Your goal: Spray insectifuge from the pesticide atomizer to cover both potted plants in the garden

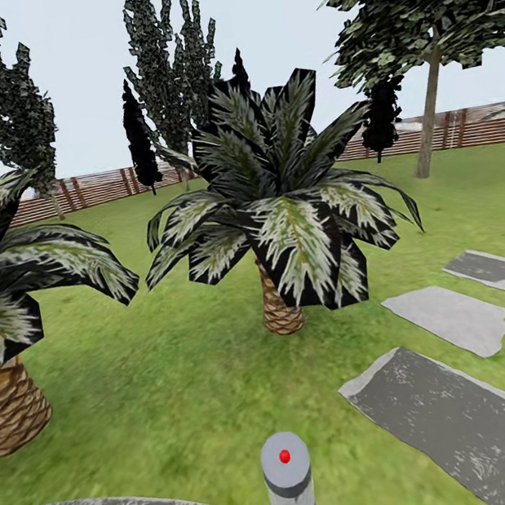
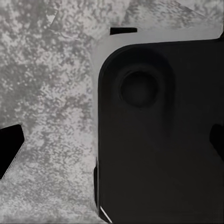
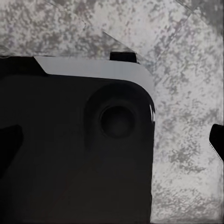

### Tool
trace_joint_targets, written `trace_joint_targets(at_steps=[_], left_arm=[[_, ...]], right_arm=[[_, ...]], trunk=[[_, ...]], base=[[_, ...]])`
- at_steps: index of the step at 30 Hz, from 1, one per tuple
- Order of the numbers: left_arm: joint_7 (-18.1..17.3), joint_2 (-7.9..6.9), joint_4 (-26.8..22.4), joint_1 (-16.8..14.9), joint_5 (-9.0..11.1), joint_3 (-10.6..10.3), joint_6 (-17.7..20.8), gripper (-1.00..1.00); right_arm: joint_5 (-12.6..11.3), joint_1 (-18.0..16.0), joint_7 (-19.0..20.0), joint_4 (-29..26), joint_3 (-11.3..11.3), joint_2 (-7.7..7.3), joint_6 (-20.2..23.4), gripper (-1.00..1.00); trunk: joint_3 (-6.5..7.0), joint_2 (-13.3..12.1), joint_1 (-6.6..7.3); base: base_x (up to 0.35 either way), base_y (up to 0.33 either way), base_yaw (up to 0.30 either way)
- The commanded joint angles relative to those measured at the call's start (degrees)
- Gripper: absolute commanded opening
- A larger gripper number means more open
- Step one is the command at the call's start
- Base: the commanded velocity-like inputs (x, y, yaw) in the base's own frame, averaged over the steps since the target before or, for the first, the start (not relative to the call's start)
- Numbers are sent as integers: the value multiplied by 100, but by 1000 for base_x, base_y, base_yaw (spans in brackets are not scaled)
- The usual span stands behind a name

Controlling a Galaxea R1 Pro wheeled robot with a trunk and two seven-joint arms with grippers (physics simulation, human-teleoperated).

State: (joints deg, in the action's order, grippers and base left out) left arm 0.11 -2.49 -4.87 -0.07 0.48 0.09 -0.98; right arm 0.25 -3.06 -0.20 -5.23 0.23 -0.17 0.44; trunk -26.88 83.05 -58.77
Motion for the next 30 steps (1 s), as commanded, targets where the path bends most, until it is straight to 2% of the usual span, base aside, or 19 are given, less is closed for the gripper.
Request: trace_joint_targets(at_steps=[1,4,8,9,15,19,22,26,30], left_arm=[[3,-33,-35,-1,2,-1,-6,100],[12,-121,-132,-13,-2,0,-4,100],[9,-133,-262,-103,-11,0,-10,100],[8,-135,-1603,-146,-11,0,-12,100],[7,-134,-1813,-401,-6,0,-21,100],[7,-121,-1961,-565,-2,0,-43,100],[6,-103,-2009,-606,-5,-3,-266,100],[6,-106,-1955,-613,-19,-1,-772,100],[6,-119,-1934,-588,-23,0,-959,100]], right_arm=[[2,-3,-4,-36,3,-34,-2,100],[-4,-3,-2,-133,-8,-130,-93,100],[-7,-4,-3,-263,-20,-259,-222,100],[-7,-5,-5,-1820,-21,-446,-901,100],[-20,-6,5,-2082,-23,-441,-1371,100],[-24,-4,24,-2348,-28,-440,-1506,100],[-20,-3,15,-2411,-29,-440,-1540,100],[-11,-7,-3,-2419,-19,-440,-1559,100],[-14,-5,-3,-2406,-15,-440,-1557,100]], trunk=[[-5,3,4],[-5,3,4],[-5,3,4],[-5,3,4],[-5,3,4],[-5,3,4],[-5,3,4],[-5,3,4],[-5,3,4]], base=[[-337,0,0],[-337,0,0],[-337,0,0],[-337,0,0],[-337,0,0],[-337,0,0],[-254,0,0],[-74,0,-45],[-12,0,-214]])
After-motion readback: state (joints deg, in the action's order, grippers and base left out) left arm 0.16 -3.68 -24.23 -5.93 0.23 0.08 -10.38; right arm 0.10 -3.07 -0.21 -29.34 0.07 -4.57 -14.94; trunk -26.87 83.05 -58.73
